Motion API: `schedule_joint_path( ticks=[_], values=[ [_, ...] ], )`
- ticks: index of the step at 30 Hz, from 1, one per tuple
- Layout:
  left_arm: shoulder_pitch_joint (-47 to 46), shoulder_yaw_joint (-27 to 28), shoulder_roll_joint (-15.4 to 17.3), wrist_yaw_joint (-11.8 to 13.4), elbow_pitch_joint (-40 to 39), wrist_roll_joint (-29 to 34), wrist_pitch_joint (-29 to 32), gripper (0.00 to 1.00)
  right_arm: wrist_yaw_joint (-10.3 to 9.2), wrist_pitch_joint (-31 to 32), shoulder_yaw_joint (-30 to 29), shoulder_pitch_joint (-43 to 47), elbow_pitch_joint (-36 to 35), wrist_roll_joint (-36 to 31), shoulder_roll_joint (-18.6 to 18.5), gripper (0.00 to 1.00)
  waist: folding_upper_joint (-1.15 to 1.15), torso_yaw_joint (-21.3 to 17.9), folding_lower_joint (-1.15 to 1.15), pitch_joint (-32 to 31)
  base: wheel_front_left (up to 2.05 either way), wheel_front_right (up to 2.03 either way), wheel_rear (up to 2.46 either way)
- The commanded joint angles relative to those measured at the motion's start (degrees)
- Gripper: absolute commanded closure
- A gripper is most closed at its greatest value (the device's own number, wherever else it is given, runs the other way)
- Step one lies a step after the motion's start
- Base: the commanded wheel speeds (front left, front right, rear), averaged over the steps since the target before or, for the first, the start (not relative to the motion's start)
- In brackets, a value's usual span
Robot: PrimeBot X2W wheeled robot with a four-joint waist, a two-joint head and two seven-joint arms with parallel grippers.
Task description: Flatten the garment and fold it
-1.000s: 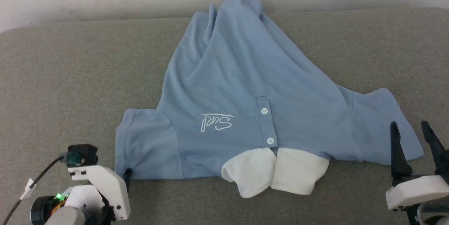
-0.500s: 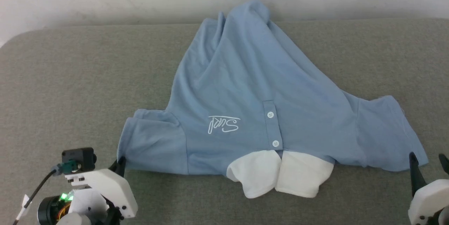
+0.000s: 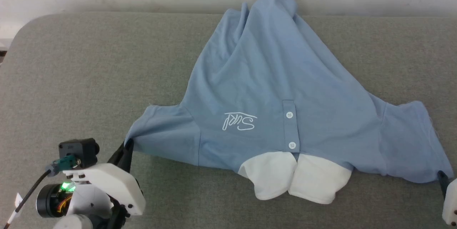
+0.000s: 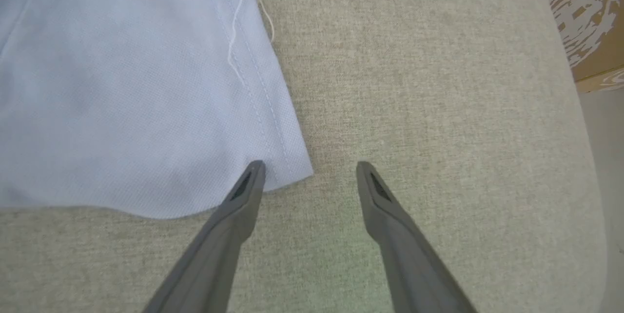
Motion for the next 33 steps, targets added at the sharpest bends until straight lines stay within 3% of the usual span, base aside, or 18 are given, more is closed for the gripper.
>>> schedule_joint_path(
  ticks=[1, 7, 8, 9, 16, 26, 33],
  values=[
    [0.4, -0.2, 0.3, 0.4, -0.6, 0.6, 0.2, 1.00, -0.05, 0.4, 0.5, -1.2, 0.9, 0.4, -0.5, 0.00, 0.00, 0.4, 0.00, 0.6, 0.00, 0.00, 0.00],
    [0.0, -1.1, 0.1, 0.5, -1.3, 0.8, 0.8, 1.00, -0.05, 2.7, 4.5, -2.3, 5.4, 1.4, -1.3, 0.00, 0.00, 1.1, 0.00, 1.5, 0.00, 0.00, 0.00],
    [0.0, -1.2, 0.1, 0.5, -1.3, 0.8, 0.8, 1.00, -0.05, 2.9, 6.0, -2.1, 6.1, 1.9, -1.7, 0.78, 0.00, 1.2, 0.00, 1.5, 0.00, 0.00, 0.00],
    [-0.1, -1.3, 0.1, 0.4, -1.2, 0.8, 0.9, 1.00, -0.05, 3.0, 7.4, -1.8, 6.6, 2.4, -2.3, 1.00, 0.00, 1.3, 0.00, 1.5, 0.00, 0.00, 0.00],
    [-0.1, -0.5, 0.5, -0.1, -1.1, 0.3, -0.4, 1.00, -0.05, -2.4, 7.1, -2.9, 5.3, 4.0, -4.4, 1.00, 0.00, 0.6, 0.00, -1.2, 0.00, 0.00, 0.00],
    [-2.3, 5.5, 4.6, -0.5, -7.7, -0.2, -2.5, 1.00, -0.05, -6.7, 7.4, -9.6, -9.2, 10.0, -10.2, 1.00, 0.00, -3.1, 0.00, -7.0, 0.00, 0.00, 0.00],
    [-8.7, 10.9, 8.3, -1.5, -16.5, -1.6, -2.1, 1.00, -0.05, -5.1, 5.8, -18.3, -17.8, 16.6, -13.5, 1.00, 0.00, -4.7, 0.00, -9.1, 0.00, 0.00, 0.00]
  ],
)
